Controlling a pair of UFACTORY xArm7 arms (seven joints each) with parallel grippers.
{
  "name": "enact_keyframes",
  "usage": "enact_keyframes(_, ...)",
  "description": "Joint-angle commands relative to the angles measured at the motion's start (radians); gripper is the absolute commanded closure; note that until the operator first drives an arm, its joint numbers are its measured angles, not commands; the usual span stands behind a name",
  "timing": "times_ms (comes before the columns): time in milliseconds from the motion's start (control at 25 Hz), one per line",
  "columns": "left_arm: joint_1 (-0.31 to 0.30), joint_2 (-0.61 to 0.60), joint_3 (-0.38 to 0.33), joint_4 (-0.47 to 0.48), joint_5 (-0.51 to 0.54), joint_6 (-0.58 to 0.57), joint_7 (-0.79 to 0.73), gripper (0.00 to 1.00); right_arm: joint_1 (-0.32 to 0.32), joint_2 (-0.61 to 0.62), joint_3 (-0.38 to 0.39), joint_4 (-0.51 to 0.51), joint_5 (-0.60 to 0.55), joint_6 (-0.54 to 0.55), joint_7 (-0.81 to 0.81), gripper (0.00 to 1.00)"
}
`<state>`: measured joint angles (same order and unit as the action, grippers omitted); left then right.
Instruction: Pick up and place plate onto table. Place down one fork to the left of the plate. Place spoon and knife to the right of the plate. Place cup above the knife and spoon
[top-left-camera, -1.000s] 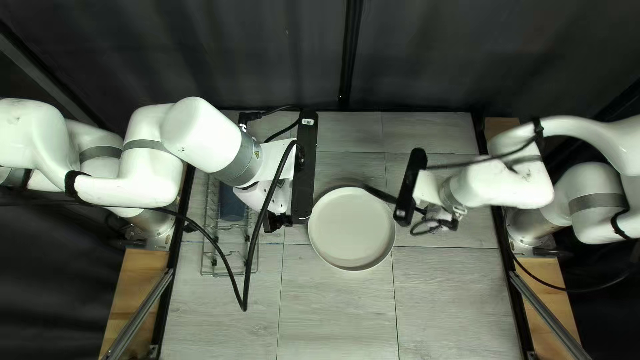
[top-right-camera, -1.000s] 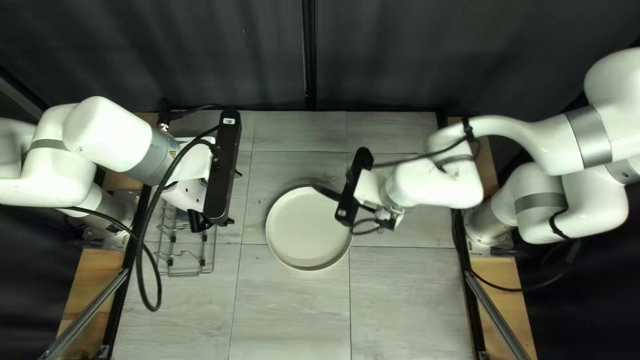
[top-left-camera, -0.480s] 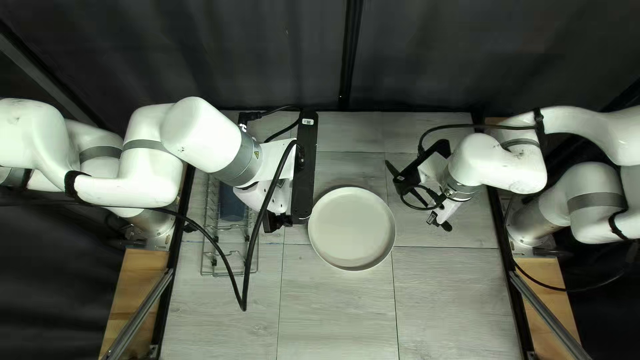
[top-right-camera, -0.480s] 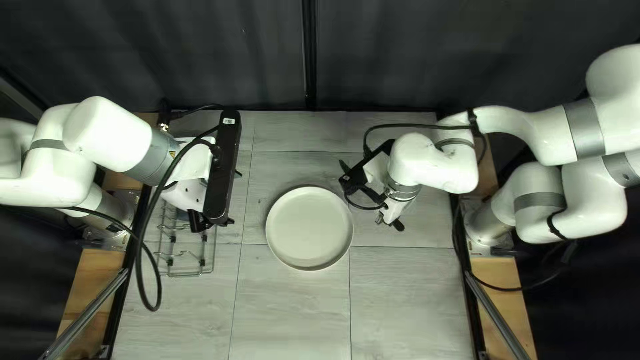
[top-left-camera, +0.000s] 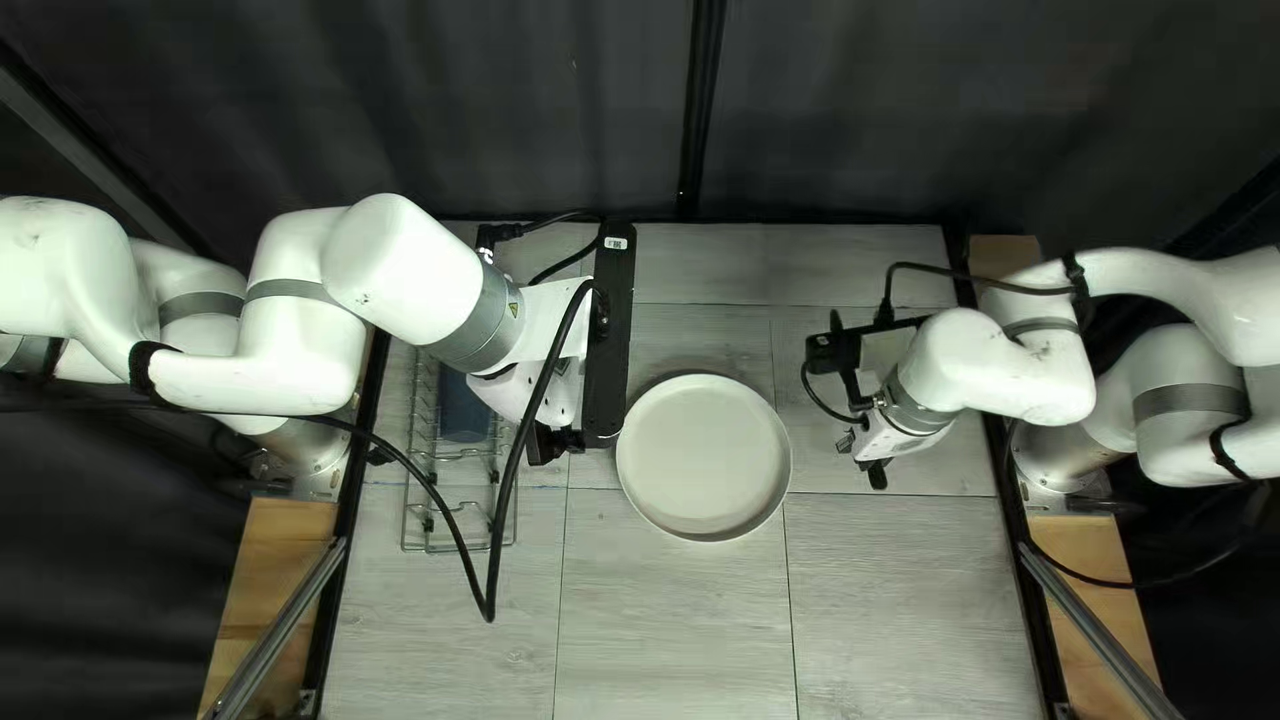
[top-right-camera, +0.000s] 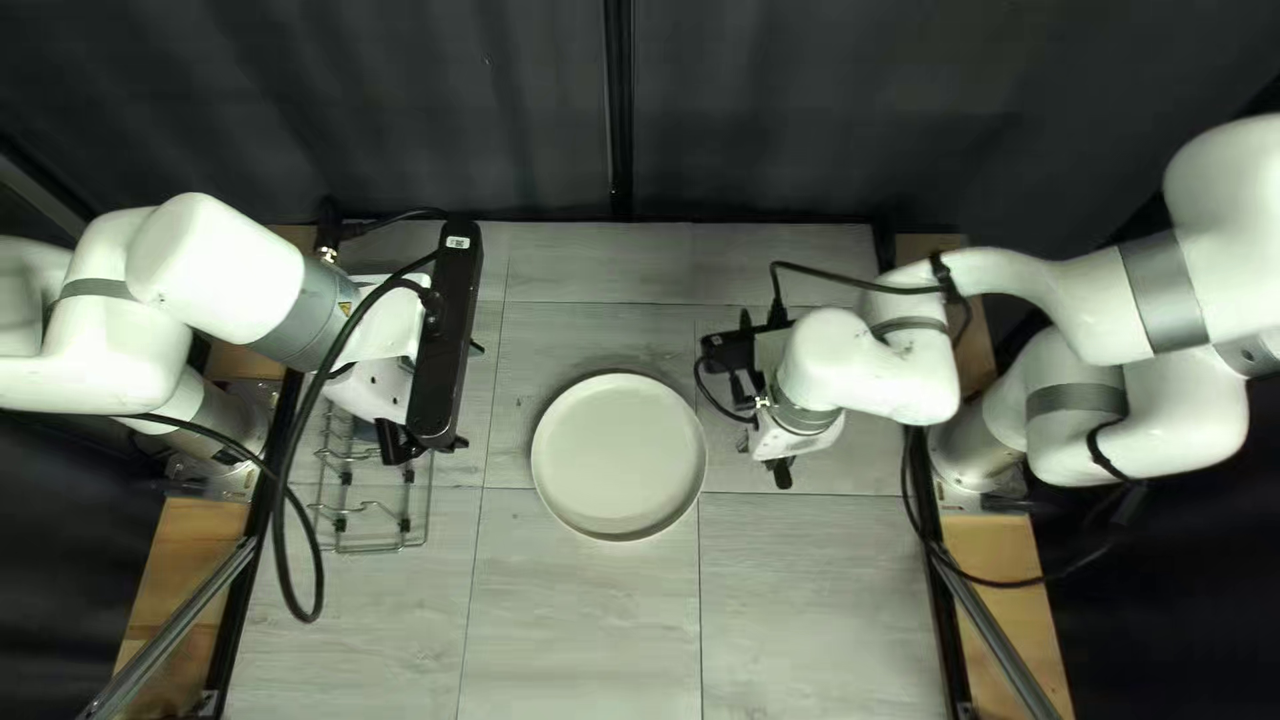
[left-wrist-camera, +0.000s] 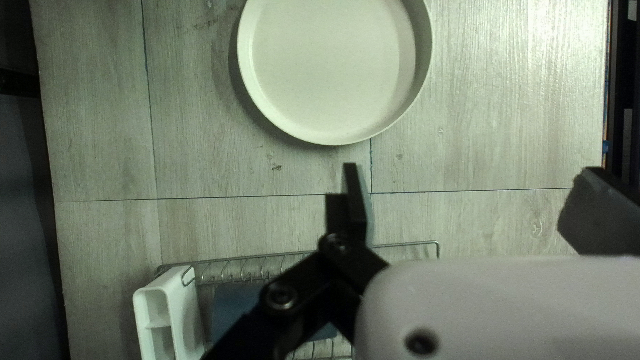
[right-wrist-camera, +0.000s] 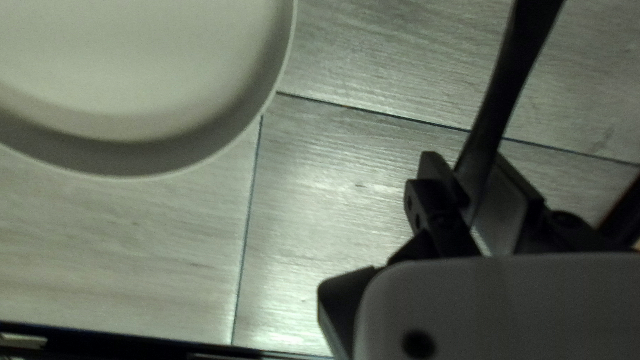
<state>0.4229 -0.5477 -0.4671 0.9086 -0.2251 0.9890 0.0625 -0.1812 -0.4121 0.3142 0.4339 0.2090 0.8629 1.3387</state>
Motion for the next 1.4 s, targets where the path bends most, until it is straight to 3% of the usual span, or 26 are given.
enact_keyframes(40,0.0,0.0,0.0,0.0,0.0,0.0,0.0,0.0,0.001,0.128,0.021,0.049,0.026,-0.073,0.047,1.0)
enact_keyframes(520,0.0,0.0,0.0,0.0,0.0,0.0,0.0,0.0,-0.006,0.305,0.015,-0.012,0.095,-0.327,0.049,1.0)
enact_keyframes(1000,0.0,0.0,0.0,0.0,0.0,0.0,0.0,0.0,-0.019,0.366,-0.003,-0.019,0.108,-0.372,-0.015,1.0)
enact_keyframes(1080,0.0,0.0,0.0,0.0,0.0,0.0,0.0,0.0,-0.019,0.365,-0.003,-0.015,0.109,-0.371,-0.013,0.89)
enact_keyframes(1120,0.0,0.0,0.0,0.0,0.0,0.0,0.0,0.0,-0.019,0.365,-0.002,-0.013,0.109,-0.369,-0.011,0.25)
enact_keyframes(1160,0.0,0.0,0.0,0.0,0.0,0.0,0.0,0.0,-0.018,0.368,-0.001,-0.012,0.106,-0.371,-0.007,0.04)
enact_keyframes(1280,0.0,0.0,0.0,0.0,0.0,0.0,0.0,0.0,-0.023,0.365,-0.005,-0.018,0.101,-0.374,-0.002,0.0)
enact_keyframes(1400,0.0,0.0,0.0,0.0,0.0,0.0,0.0,0.0,-0.029,0.272,-0.002,-0.023,0.071,-0.295,0.032,0.0)
